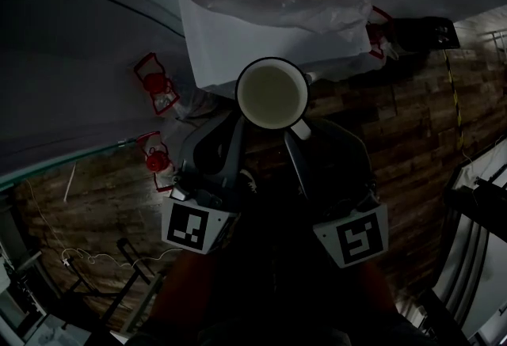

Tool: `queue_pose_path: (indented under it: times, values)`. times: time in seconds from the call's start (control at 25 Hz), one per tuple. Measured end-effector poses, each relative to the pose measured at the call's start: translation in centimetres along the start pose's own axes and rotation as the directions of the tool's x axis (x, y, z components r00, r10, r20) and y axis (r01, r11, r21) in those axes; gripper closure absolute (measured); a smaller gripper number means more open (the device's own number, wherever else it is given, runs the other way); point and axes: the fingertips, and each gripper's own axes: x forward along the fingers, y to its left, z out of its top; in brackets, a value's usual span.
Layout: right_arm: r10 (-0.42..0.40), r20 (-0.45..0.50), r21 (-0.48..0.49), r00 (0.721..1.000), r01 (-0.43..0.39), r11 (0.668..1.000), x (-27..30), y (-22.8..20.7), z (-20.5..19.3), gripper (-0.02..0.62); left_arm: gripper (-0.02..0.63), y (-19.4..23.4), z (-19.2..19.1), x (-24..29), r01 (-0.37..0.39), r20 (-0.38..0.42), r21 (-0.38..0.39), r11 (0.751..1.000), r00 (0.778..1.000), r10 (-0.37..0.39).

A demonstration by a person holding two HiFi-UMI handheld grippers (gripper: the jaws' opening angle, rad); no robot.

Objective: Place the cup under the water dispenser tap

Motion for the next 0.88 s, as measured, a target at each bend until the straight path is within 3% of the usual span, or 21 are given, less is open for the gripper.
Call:
queue_pose_path:
  times: [0.36, 0.88]
  values:
    - [-0.038, -0.009, 0.052, 0.999, 0.039, 0.998, -5.5, -1.7, -4.5, 0.534, 0.598, -4.7, -3.1, 1.8, 0.056, 0.005, 0.037, 0.998, 0.998, -0.056]
    - [-0.022, -0.097, 0.129, 0.995, 0.035, 0.991, -7.2, 0.1, -19.4, 0.534, 0.598, -4.6, -16.6, 2.7, 0.031, -0.065, -0.001, 1.000, 0.997, -0.031]
